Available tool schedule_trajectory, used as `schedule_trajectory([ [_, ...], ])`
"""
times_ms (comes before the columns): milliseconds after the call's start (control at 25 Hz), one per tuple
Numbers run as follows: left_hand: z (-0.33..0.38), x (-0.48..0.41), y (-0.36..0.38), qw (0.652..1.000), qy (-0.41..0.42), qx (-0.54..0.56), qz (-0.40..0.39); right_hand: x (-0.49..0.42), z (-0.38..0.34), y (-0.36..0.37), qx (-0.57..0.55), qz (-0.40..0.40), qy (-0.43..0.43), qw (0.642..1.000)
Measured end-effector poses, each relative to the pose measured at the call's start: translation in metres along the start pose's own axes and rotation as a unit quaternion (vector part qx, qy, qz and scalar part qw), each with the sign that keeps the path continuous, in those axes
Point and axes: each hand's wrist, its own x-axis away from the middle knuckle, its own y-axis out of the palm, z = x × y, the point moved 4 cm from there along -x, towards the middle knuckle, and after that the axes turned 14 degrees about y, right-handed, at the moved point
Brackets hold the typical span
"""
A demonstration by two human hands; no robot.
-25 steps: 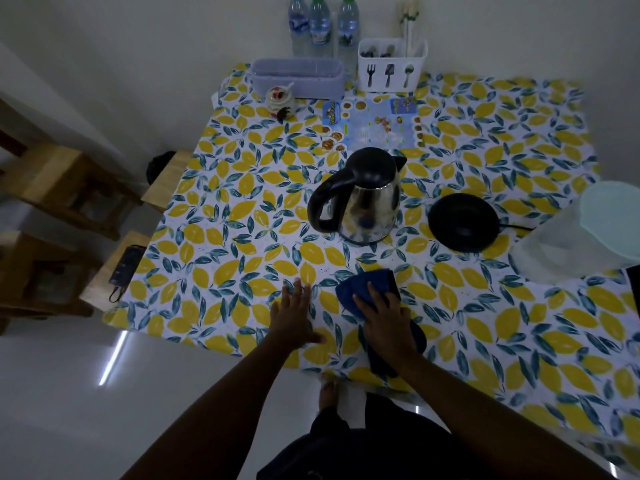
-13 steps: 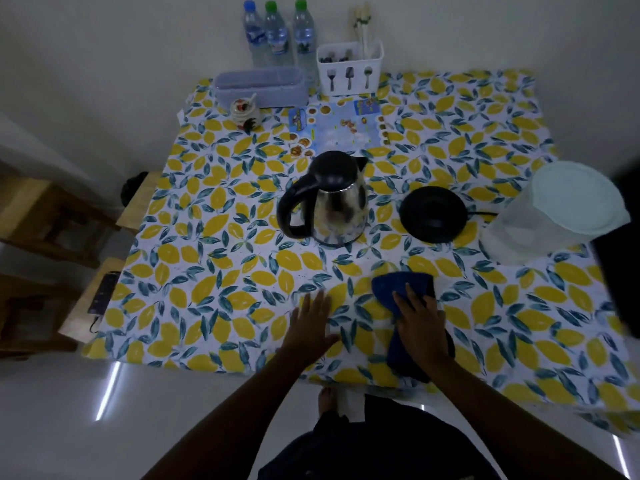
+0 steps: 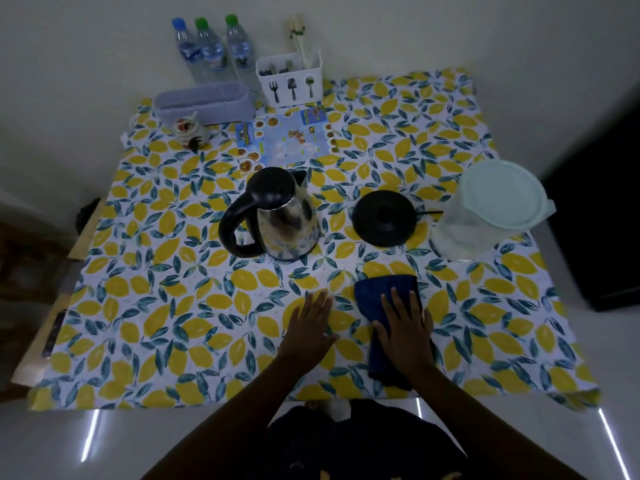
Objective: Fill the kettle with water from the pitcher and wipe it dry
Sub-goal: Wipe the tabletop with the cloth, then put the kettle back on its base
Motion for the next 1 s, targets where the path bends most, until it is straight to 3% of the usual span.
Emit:
schedule_trajectory([
  [160, -0.005, 0.005, -0.013, 0.998, -0.001, 0.019, 0.063, -0.018, -0.036, -0.025, -0.088, 0.038, -0.054, 0.994],
  [320, -0.012, 0.02, -0.06, 0.971, 0.009, 0.039, 0.234, -0.042, -0.097, -0.068, -0.198, 0.097, -0.141, 0.965],
  [440, -0.033, 0.027, -0.107, 0.939, 0.014, 0.0, 0.343, -0.06, -0.152, -0.109, -0.21, 0.136, -0.199, 0.948],
  [560, -0.053, 0.029, -0.159, 0.91, 0.009, -0.019, 0.415, -0.08, -0.203, -0.133, -0.17, 0.118, -0.241, 0.948],
  [720, -0.086, 0.024, -0.2, 0.915, -0.055, 0.0, 0.399, -0.102, -0.245, -0.137, -0.094, 0.093, -0.256, 0.958],
  [840, -0.102, 0.014, -0.201, 0.937, -0.043, 0.083, 0.337, -0.109, -0.251, -0.138, -0.097, 0.086, -0.247, 0.96],
  [1000, -0.113, 0.005, -0.21, 0.938, -0.046, 0.14, 0.314, -0.106, -0.251, -0.136, -0.115, 0.104, -0.229, 0.961],
])
